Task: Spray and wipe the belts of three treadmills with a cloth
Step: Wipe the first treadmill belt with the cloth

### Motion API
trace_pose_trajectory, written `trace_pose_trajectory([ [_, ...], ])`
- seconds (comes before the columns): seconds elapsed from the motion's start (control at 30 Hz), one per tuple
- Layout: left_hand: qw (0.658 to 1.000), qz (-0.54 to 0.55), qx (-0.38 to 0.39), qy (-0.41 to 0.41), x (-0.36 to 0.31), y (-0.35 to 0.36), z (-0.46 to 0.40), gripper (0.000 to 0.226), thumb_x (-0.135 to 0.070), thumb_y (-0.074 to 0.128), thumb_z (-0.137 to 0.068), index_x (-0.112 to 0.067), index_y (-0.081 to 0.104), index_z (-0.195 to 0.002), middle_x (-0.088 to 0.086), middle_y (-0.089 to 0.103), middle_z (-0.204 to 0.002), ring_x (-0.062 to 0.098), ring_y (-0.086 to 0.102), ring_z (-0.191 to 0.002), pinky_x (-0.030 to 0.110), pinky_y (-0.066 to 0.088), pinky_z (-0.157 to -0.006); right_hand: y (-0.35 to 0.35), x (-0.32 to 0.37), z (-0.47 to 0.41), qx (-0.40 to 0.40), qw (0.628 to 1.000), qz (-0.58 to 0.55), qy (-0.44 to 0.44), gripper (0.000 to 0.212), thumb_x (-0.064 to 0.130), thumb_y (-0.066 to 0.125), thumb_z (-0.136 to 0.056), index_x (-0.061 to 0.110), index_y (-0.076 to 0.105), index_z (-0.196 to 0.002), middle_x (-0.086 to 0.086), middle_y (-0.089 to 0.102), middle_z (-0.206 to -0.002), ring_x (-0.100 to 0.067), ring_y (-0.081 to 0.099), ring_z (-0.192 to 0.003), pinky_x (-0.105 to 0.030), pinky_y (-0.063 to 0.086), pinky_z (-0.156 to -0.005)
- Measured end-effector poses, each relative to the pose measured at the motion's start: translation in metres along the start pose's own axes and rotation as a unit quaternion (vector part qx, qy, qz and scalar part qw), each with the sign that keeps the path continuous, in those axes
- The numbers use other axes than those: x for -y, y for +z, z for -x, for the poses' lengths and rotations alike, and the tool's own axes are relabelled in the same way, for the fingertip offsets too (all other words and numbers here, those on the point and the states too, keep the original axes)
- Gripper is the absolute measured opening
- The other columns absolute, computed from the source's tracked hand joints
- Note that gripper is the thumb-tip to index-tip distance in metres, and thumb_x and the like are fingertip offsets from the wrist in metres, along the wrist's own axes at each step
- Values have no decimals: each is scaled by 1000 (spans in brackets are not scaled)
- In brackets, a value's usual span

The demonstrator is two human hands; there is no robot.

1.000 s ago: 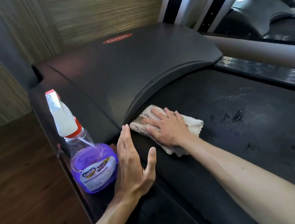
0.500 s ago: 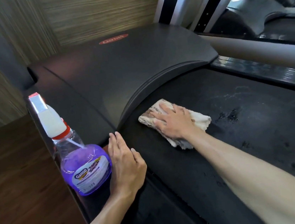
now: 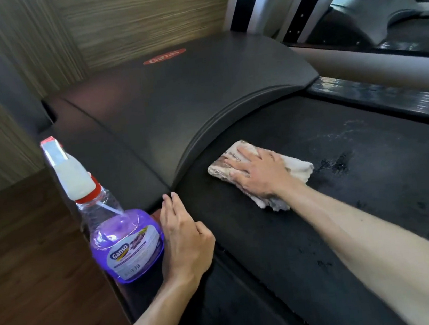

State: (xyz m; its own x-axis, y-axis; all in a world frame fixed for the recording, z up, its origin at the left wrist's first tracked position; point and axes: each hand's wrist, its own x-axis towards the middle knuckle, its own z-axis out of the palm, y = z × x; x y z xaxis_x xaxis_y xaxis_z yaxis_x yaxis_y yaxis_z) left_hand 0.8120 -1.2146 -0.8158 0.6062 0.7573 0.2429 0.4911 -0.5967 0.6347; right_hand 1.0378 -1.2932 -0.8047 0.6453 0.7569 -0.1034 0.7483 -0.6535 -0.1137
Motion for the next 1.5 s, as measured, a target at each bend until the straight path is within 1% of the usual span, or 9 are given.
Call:
trace_pose_trajectory([
  [0.17, 1000, -5, 2, 2, -1, 1, 0, 74, -2, 44, -91, -1, 15, -160, 14, 14, -168, 17, 5, -156, 20, -1, -119, 8, 46, 10, 0, 996, 7, -88, 53, 67, 16, -103, 60, 19, -156, 10, 2, -173, -29, 2, -159, -53, 0, -126],
  [0.33, 1000, -2, 3, 2, 1, -1, 0, 77, 0, 45, -89, -3, 15, -160, 12, 14, -168, 16, 5, -156, 19, -1, -119, 10, 21, 55, -1, 984, -34, -176, 58, 76, 14, -94, 65, 28, -150, 20, 6, -171, -18, 4, -157, -41, -1, -127],
  [0.57, 1000, -1, 3, 2, -3, -2, 1, 77, 1, 44, -89, -4, 14, -161, 10, 13, -169, 15, 4, -155, 20, 1, -120, -2, 7, -9, 5, 999, 0, -34, 52, 67, 18, -104, 61, 16, -156, 13, 0, -173, -28, 1, -159, -50, 1, -127],
  [0.67, 1000, -2, -2, 5, -1, 0, -1, 77, 2, 44, -88, -3, 16, -160, 12, 15, -168, 17, 6, -155, 22, 3, -122, 2, 38, -3, 6, 996, 11, -88, 54, 68, 15, -103, 59, 17, -156, 9, 1, -173, -29, 1, -159, -53, 2, -126],
  [0.83, 1000, 2, -3, 5, 1, -1, 0, 78, 4, 45, -87, -2, 16, -160, 13, 15, -168, 17, 7, -155, 20, 0, -120, 8, 41, 28, 4, 982, -26, -188, 46, 64, 20, -106, 63, 25, -151, 16, 5, -172, -24, 8, -158, -44, 3, -127],
  [1.07, 1000, 5, -4, 3, -1, -2, 1, 77, 4, 44, -88, -3, 16, -160, 12, 15, -168, 18, 7, -155, 23, 3, -121, -10, 22, -13, 17, 1000, -22, -8, 51, 60, 16, -108, 57, 14, -158, 11, -3, -173, -31, 2, -159, -53, 4, -126],
  [1.17, 1000, 5, -4, 6, 0, 0, 0, 77, 3, 43, -88, -3, 16, -160, 12, 15, -168, 17, 6, -155, 22, 2, -122, -6, 38, -5, 4, 999, -16, -29, 50, 57, 17, -108, 56, 15, -158, 8, -1, -173, -33, 1, -158, -56, 2, -125],
  [1.33, 1000, 7, 0, 6, 1, 1, -1, 74, -1, 43, -92, -4, 15, -160, 11, 14, -168, 15, 6, -155, 20, 1, -121, 5, 27, 32, -11, 987, -30, -158, 46, 64, 23, -105, 62, 28, -151, 16, 8, -172, -21, 8, -158, -44, 3, -127],
  [1.5, 1000, -5, 8, 23, 0, 1, 0, 65, -23, 42, -104, -6, 14, -161, 8, 13, -169, 15, 5, -155, 21, 1, -120, -1, -15, 12, -7, 999, -3, -47, 52, 64, 20, -105, 59, 22, -156, 17, 6, -172, -22, 12, -157, -45, 9, -127],
])
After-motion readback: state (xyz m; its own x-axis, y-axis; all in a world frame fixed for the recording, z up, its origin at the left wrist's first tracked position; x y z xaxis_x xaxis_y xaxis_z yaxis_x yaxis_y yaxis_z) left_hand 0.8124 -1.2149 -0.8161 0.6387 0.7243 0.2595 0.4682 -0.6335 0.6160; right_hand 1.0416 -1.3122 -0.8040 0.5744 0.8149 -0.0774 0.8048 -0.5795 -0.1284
